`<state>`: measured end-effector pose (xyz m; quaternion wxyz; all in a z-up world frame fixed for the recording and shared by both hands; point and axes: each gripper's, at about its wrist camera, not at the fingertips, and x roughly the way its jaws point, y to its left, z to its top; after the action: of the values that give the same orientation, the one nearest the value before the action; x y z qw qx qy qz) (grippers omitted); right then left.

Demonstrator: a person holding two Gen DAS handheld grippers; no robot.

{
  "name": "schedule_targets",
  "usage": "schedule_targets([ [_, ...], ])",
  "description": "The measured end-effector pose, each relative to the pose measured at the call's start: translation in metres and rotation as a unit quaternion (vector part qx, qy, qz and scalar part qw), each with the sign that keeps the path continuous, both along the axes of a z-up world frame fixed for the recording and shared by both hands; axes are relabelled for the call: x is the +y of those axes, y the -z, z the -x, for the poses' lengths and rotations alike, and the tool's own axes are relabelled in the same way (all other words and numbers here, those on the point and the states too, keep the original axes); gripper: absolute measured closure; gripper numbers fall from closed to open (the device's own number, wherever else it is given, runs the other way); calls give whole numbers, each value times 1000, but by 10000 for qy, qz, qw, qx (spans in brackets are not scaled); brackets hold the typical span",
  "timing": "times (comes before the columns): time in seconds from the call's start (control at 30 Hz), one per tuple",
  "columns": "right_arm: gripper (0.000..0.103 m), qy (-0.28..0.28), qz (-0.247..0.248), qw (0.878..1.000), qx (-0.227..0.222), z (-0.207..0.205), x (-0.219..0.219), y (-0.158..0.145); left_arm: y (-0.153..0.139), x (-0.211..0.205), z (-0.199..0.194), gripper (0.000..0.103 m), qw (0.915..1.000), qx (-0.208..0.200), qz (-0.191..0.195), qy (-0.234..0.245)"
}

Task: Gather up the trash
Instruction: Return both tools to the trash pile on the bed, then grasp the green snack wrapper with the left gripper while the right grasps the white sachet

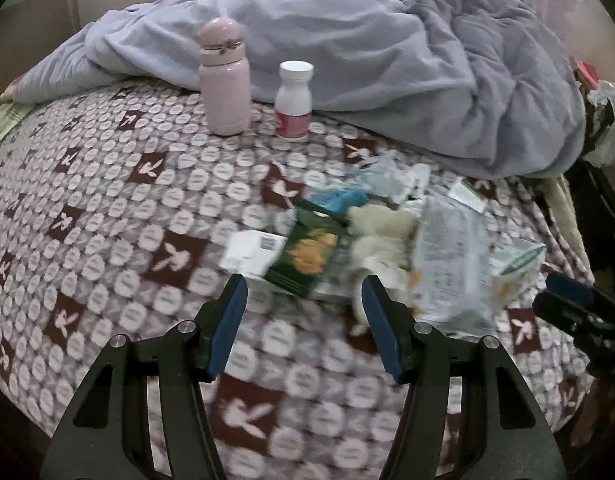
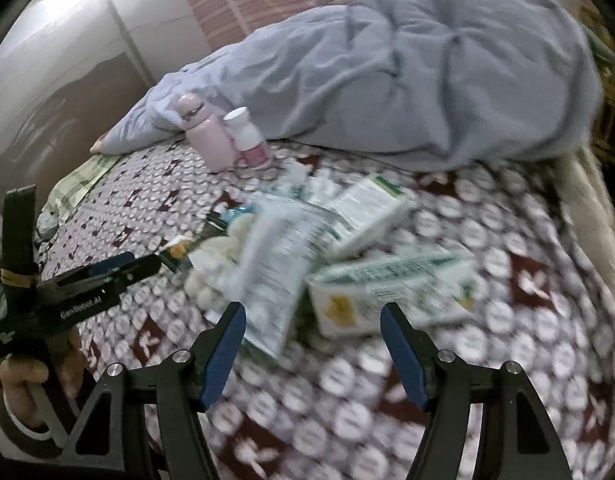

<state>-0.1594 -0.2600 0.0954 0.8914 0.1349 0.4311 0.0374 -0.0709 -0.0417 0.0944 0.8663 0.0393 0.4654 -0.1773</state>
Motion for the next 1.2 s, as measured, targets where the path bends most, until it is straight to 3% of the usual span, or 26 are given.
schedule_targets([
  [0.23,32,-116,-38,9995,282,-54,16,13,18,0,-37,45,9995,206,-10,238],
  [0.43,32,-177,-34,9984,544,-79,19,29,39,-21,-54,45,9975,325,-305,553],
  [0.53,32,-223,-113,9974,680,-85,21,41,47,-24,-59,46,9968,420,-263,621],
  [0.6,32,-248,-231,9979,553,-83,21,42,48,-23,-60,77,9969,438,-181,623],
  [0.63,37,-240,-255,9982,489,-82,21,41,47,-21,-60,78,9969,472,-156,614],
  [0.67,47,-256,-300,9983,421,-80,21,40,46,-19,-59,82,9971,471,-92,597],
  [0.7,47,-269,-321,9984,373,-78,22,39,42,-16,-57,89,9973,447,8,585],
  [0.77,52,-309,-326,9987,259,-74,22,34,33,-12,-54,90,9977,375,74,560],
  [0.97,53,-357,-430,9983,-179,-47,18,2,-2,-6,-37,91,9976,91,387,562],
  [1.2,53,-412,-779,9957,-290,-22,10,-15,-30,-22,-7,91,9952,-131,576,778],
])
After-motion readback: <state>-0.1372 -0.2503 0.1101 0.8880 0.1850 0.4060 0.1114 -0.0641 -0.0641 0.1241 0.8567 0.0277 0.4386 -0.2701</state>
